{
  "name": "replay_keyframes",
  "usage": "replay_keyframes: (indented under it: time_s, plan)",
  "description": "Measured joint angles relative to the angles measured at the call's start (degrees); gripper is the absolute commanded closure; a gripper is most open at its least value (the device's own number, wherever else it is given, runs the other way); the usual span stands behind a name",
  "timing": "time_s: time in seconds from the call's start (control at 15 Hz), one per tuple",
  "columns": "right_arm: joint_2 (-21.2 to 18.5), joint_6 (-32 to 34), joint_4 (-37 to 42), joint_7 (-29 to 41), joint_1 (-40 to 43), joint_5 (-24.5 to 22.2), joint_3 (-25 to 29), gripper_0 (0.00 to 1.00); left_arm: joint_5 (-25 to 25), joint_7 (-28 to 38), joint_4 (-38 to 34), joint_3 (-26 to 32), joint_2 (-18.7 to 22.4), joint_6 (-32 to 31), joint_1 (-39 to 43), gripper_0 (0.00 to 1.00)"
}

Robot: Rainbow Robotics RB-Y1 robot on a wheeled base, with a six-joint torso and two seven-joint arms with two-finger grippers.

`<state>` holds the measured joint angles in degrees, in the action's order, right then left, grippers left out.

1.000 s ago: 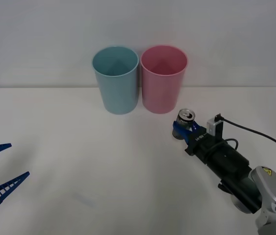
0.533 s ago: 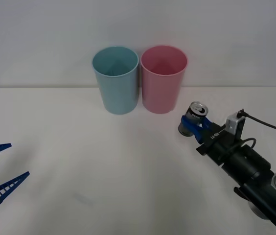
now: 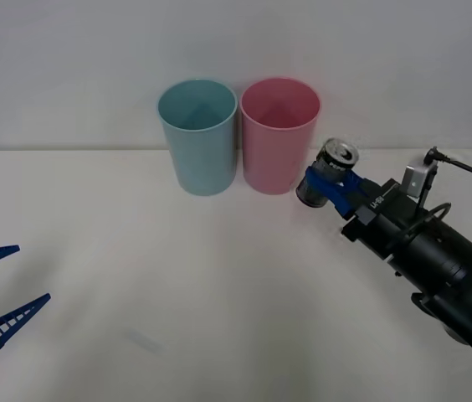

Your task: Grasp the object on the table and drop it into the matching bin: aluminum can to the light blue bin, PET bottle to the pink bin.

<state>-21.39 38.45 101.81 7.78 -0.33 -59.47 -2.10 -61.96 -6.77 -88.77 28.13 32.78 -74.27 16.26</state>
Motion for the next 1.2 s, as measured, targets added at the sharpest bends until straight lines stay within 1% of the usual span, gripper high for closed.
replay_keyframes:
  time_s: [0.27, 0.47, 0.6, 0.73, 0.87, 1.0, 1.2]
  plan:
    - [-0.94, 0.00, -0.56, 1.49, -6.82, -2.25, -2.44, 1.00, 0.00, 0.00, 0.00, 0.00, 0.00, 0.00, 0.00, 0.00]
    - [-1.20, -0.55, -4.12, 2.10, -14.44, -3.86, -5.22, 1.00, 0.00, 0.00, 0.00, 0.00, 0.00, 0.00, 0.00, 0.00]
    - [-1.14, -2.74, -8.41, 2.23, -20.64, -4.53, -8.13, 1.00, 0.00, 0.00, 0.00, 0.00, 0.00, 0.00, 0.00, 0.00]
    - [-1.09, -6.82, -12.89, 2.23, -27.04, -6.00, -11.48, 1.00, 0.00, 0.00, 0.00, 0.00, 0.00, 0.00, 0.00, 0.00]
    - [-0.56, -9.57, -17.88, 2.31, -32.44, -6.36, -14.22, 1.00, 0.00, 0.00, 0.00, 0.00, 0.00, 0.00, 0.00, 0.00]
    - [0.85, -10.28, -23.50, 2.19, -37.79, -6.91, -15.40, 1.00, 0.00, 0.00, 0.00, 0.00, 0.00, 0.00, 0.00, 0.00]
    - [3.80, -10.49, -32.07, 1.73, -44.45, -7.92, -15.73, 1.00, 0.00, 0.00, 0.00, 0.00, 0.00, 0.00, 0.00, 0.00]
